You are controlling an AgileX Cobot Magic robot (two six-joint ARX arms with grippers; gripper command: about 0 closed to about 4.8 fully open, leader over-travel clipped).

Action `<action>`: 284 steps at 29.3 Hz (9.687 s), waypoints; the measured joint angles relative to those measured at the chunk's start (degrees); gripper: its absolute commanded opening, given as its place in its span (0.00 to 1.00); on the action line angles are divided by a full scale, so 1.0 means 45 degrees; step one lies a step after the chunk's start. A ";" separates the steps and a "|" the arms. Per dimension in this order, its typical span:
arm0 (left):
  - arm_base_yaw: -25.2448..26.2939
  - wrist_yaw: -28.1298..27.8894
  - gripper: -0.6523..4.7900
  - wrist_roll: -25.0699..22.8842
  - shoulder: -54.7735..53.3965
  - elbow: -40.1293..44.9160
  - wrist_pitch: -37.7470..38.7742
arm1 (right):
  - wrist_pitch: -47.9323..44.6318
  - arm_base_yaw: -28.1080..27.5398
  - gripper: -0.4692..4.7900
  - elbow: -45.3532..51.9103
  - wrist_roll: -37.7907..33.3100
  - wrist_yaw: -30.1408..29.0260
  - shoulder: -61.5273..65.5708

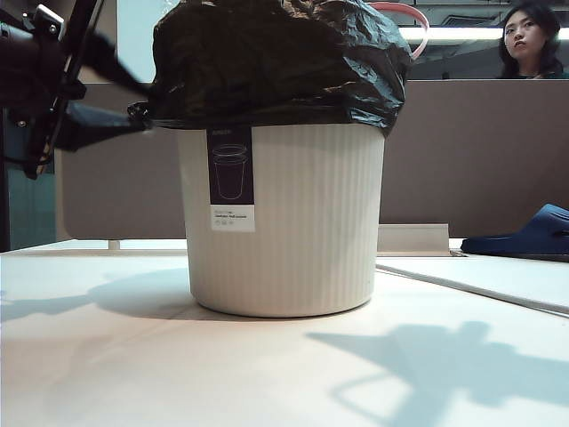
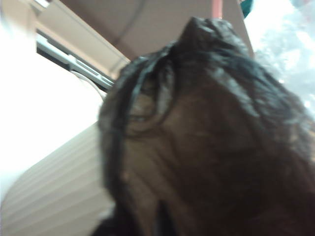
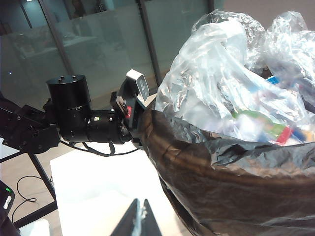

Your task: Open the ring lid of the trash can, pull out the black garbage bag inside, and place it on the table.

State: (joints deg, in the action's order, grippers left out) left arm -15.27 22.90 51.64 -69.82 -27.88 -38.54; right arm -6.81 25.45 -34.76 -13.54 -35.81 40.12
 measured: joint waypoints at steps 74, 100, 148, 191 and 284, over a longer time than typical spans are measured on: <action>-0.1185 0.0413 0.11 0.2161 0.2822 -0.2550 0.0461 | 0.1258 0.0481 0.08 0.0005 0.0073 -0.0058 0.0869; -0.2127 0.3070 0.11 0.0471 0.2846 -0.2608 0.2050 | 0.0044 0.9641 0.53 0.1044 0.8043 1.2750 0.2822; -0.2127 0.4692 0.11 -0.0617 0.2846 -0.2608 0.2249 | -1.0501 1.0904 0.08 0.1224 1.5752 1.9292 0.7684; -0.2137 0.4881 0.11 -0.1666 0.2846 -0.2608 0.3716 | -1.0273 1.1264 0.09 0.1224 1.5135 2.0963 0.7601; -0.2419 0.4284 0.11 -0.0559 0.3638 -0.2618 0.1836 | -0.9146 0.9185 0.09 -0.3730 2.1017 1.9870 0.6028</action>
State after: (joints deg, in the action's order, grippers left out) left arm -26.15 42.17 49.12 -53.45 -39.66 -30.28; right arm -47.97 66.78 -51.55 81.03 53.60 67.24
